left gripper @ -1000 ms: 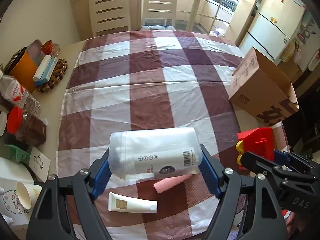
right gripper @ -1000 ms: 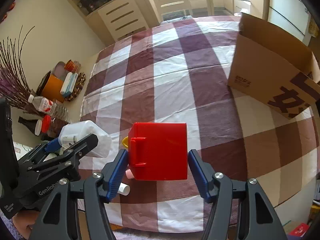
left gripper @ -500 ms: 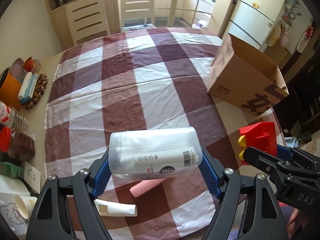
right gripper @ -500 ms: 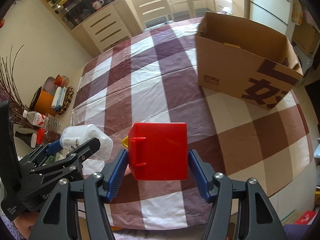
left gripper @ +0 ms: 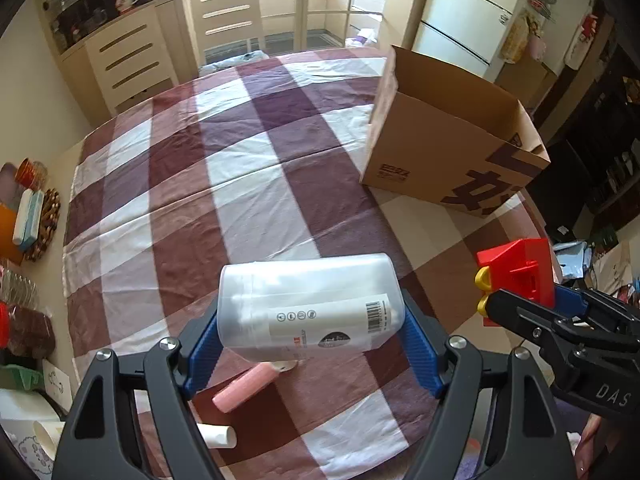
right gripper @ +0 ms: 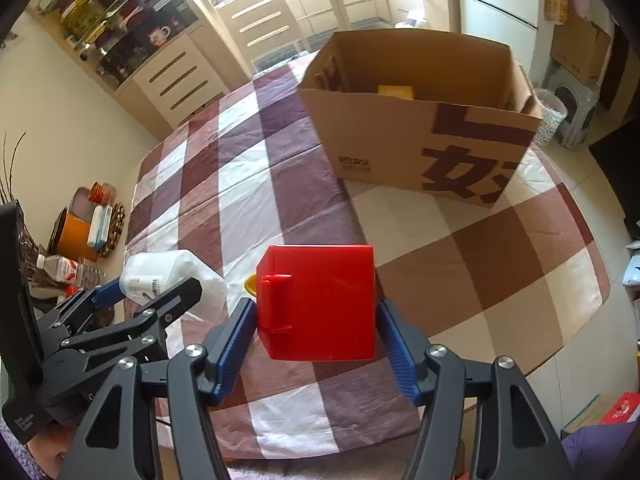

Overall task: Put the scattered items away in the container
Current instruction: 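Carry the swab tub with left gripper while right gripper carries the red box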

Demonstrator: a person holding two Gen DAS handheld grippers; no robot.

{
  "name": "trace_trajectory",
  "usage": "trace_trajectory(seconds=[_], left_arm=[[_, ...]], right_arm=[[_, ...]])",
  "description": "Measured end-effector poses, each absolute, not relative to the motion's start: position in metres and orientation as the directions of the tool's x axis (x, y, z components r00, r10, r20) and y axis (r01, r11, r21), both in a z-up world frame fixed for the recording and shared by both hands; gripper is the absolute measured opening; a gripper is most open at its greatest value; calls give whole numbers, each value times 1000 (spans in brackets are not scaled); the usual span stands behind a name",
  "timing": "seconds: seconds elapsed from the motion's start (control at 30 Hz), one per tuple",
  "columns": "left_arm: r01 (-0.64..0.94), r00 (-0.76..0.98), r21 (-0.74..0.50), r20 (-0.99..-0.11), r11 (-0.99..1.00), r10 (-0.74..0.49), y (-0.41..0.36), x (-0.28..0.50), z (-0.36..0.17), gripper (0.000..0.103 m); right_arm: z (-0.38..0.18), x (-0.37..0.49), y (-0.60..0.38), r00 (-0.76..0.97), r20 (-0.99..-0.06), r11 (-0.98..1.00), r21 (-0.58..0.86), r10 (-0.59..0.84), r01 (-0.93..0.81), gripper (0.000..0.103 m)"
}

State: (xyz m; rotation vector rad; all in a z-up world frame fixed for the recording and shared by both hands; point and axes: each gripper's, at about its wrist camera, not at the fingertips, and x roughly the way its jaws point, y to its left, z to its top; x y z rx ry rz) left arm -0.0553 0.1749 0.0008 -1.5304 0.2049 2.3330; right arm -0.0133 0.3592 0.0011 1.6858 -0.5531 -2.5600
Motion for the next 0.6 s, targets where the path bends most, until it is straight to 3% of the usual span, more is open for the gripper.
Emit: trace_trajectory(seconds=[0.6], left_arm=[[-450, -344, -60, -909, -891, 235, 241, -63, 3, 80]], right_arm=[[0, -11, 411, -429, -884, -920, 309, -184, -241, 63]])
